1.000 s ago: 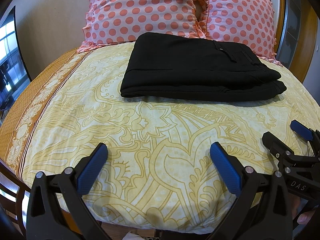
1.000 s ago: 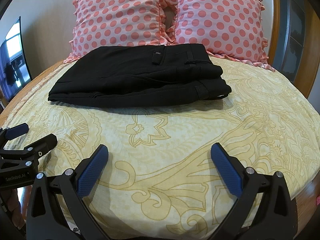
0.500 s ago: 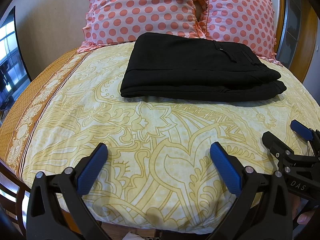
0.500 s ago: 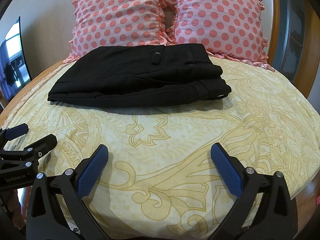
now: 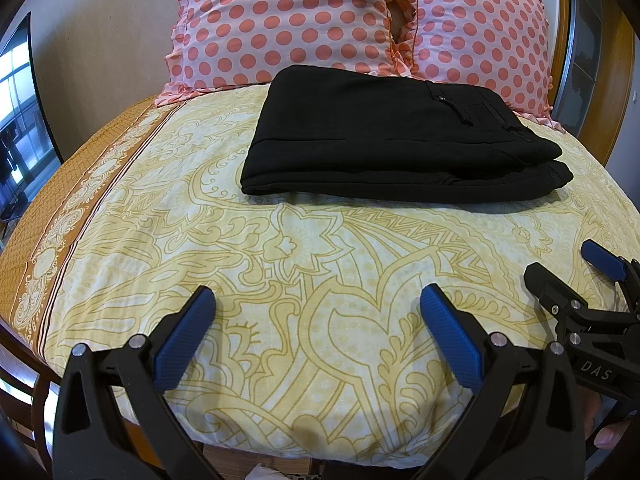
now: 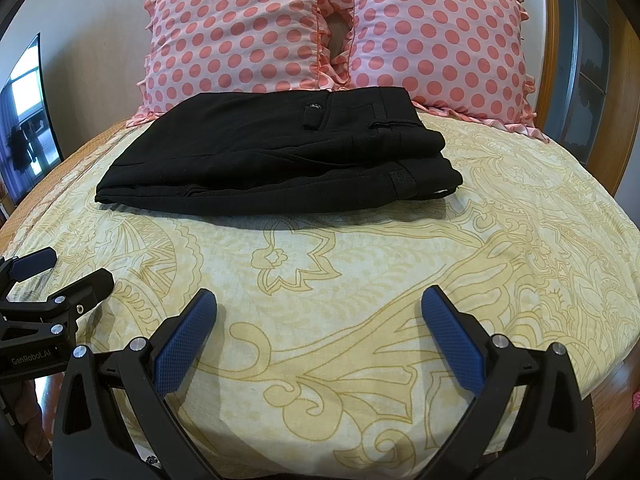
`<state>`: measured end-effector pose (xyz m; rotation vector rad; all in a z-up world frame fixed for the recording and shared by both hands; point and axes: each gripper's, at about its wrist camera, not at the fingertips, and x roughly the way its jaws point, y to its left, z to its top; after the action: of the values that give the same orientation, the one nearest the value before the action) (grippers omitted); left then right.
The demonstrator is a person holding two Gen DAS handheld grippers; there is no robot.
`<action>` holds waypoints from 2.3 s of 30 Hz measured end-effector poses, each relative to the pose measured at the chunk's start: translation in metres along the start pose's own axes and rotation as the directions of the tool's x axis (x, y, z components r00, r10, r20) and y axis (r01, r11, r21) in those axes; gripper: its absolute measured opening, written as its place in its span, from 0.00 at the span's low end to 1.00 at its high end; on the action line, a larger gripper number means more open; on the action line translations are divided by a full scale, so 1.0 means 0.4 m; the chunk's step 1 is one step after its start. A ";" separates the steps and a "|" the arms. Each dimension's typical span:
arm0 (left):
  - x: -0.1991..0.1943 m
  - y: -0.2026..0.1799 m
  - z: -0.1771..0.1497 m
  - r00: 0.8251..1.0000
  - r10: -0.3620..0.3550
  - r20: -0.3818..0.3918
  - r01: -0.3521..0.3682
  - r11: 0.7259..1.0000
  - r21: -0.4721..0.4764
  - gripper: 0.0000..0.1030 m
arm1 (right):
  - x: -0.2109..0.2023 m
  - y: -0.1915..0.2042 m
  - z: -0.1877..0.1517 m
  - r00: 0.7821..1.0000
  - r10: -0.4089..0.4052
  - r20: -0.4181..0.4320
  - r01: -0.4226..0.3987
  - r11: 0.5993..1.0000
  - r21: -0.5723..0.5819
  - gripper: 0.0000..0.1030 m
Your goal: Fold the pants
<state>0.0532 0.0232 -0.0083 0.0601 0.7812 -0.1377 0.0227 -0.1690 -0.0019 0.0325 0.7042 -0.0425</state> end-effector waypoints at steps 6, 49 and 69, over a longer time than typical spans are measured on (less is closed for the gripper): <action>0.000 0.000 0.000 1.000 0.000 0.000 0.000 1.000 0.000 0.98 | 0.000 0.000 0.000 1.000 0.000 0.000 0.000 1.000 0.000 0.99; -0.004 -0.003 -0.003 1.000 0.000 0.014 0.000 1.000 0.000 0.98 | 0.001 -0.001 0.001 1.000 0.000 0.000 0.000 1.000 0.000 0.99; 0.000 0.000 0.004 1.000 -0.004 -0.005 0.004 1.000 -0.001 0.98 | 0.001 0.001 0.000 1.000 -0.001 0.000 0.001 1.000 0.000 0.99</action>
<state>0.0543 0.0232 -0.0071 0.0585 0.7860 -0.1409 0.0230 -0.1686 -0.0019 0.0326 0.7046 -0.0432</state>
